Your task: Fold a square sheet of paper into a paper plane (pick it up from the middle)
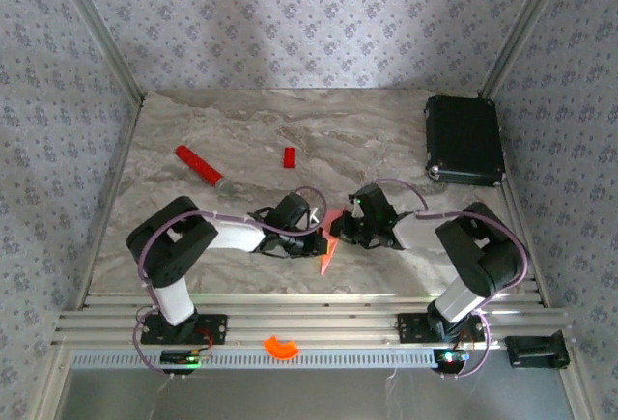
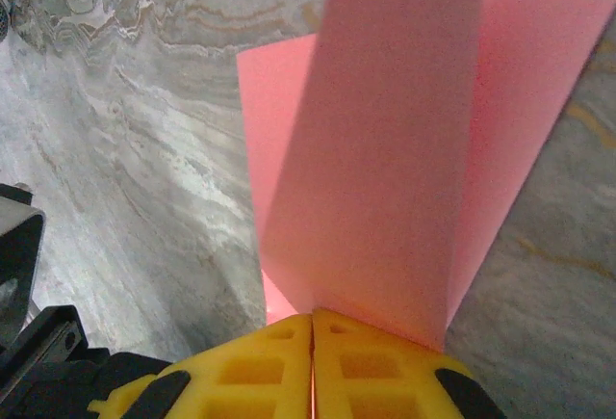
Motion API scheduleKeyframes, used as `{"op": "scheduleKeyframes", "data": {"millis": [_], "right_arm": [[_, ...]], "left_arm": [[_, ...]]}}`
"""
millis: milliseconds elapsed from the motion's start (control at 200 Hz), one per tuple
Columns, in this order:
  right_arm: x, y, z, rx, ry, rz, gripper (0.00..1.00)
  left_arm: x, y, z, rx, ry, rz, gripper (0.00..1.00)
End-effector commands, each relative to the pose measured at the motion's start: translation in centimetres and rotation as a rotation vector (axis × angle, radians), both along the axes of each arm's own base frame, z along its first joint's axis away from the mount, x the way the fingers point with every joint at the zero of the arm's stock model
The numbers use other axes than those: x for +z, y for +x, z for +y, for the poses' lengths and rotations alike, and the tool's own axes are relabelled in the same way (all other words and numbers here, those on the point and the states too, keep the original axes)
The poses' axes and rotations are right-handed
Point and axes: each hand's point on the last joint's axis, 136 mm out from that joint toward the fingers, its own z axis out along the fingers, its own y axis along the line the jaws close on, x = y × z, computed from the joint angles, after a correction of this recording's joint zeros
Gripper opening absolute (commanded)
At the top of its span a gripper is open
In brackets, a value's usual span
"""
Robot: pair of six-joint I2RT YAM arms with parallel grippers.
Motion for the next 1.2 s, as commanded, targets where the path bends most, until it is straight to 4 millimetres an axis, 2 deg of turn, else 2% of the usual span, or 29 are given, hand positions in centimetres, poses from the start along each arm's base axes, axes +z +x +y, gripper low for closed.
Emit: {"op": "scheduleKeyframes", "data": {"millis": [0, 205, 315, 460, 580, 685, 805, 1044, 1194], "right_arm": [[0.5, -0.5, -1.5, -0.027, -0.024, 0.016, 0.1], [4.1, 0.5, -3.2, -0.043, -0.016, -0.085, 0.11], [5.0, 0.0, -2.0, -0.002, 0.007, -0.124, 0.11], [4.2, -1.0, 0.9, 0.082, 0.027, -0.113, 0.11], [2.6, -1.1, 1.9, 0.116, 0.007, -0.085, 0.1], [0.5, -0.8, 0.5, 0.091, -0.054, -0.036, 0.09], [-0.5, 0.8, -1.6, 0.035, -0.066, -0.026, 0.09], [-1.3, 3.2, -4.3, -0.013, -0.107, -0.007, 0.09], [-0.9, 4.7, -5.7, -0.064, -0.091, -0.015, 0.09]], "left_arm": [[-3.3, -2.5, 3.4, -0.036, 0.169, 0.034, 0.0], [-4.8, -4.9, 6.9, -0.103, 0.282, 0.048, 0.0], [-4.5, -5.4, 7.5, -0.134, 0.288, 0.041, 0.0], [-4.1, -5.5, 7.6, -0.154, 0.287, 0.035, 0.0], [-3.9, -5.3, 7.3, -0.154, 0.284, 0.035, 0.0], [-4.0, -5.3, 7.3, -0.158, 0.285, 0.039, 0.0], [-4.1, -5.5, 7.3, -0.158, 0.282, 0.044, 0.0], [-4.6, -5.7, 7.2, -0.165, 0.281, 0.064, 0.0], [-4.6, -5.6, 7.2, -0.159, 0.277, 0.064, 0.0]]}}
